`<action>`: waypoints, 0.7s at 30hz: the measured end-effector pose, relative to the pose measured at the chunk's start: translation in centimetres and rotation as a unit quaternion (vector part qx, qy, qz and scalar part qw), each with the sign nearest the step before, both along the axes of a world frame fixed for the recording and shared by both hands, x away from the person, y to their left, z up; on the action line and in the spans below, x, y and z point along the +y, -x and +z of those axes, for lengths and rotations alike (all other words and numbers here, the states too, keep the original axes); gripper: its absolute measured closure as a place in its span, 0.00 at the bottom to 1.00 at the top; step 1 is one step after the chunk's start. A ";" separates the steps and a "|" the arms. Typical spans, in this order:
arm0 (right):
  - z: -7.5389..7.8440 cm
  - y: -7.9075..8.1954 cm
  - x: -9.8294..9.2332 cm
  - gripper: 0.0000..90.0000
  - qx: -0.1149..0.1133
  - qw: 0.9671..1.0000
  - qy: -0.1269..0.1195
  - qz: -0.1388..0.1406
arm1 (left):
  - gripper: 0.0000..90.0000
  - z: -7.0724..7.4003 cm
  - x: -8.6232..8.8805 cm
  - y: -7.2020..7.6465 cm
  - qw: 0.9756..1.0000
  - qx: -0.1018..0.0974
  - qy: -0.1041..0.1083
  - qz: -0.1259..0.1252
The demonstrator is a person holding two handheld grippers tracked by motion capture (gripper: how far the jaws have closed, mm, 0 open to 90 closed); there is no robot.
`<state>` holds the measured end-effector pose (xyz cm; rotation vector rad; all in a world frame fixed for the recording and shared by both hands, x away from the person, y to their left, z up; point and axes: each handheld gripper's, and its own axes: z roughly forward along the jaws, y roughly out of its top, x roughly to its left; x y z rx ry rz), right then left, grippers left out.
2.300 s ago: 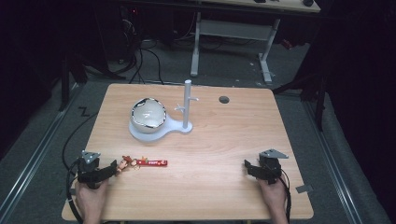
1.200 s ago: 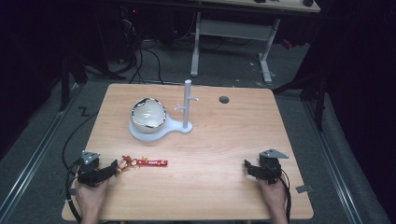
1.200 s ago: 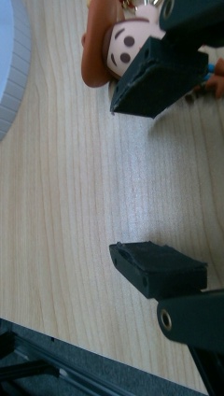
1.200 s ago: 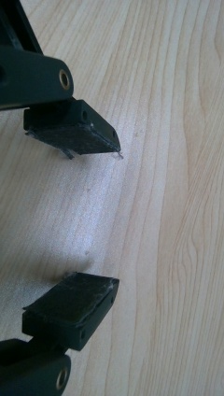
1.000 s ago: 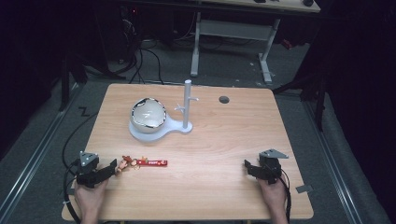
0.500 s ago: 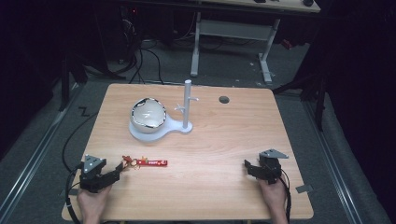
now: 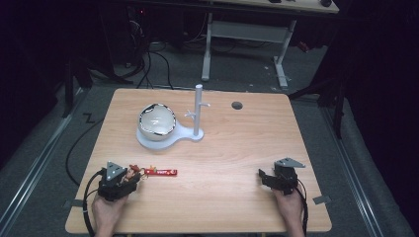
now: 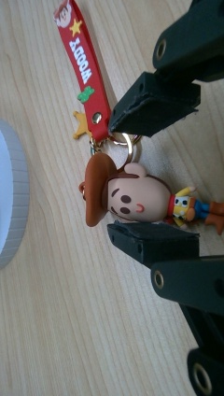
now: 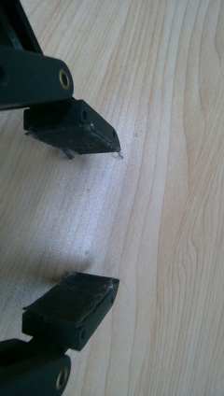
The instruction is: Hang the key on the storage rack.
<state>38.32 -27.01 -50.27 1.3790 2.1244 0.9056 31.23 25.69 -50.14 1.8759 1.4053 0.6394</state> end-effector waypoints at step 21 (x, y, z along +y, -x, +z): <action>0.0 0.0 0.0 0.33 0.000 1.000 0.000 0.000 | 0.74 0.0 0.6 -0.4 1.000 0.006 0.028 -0.002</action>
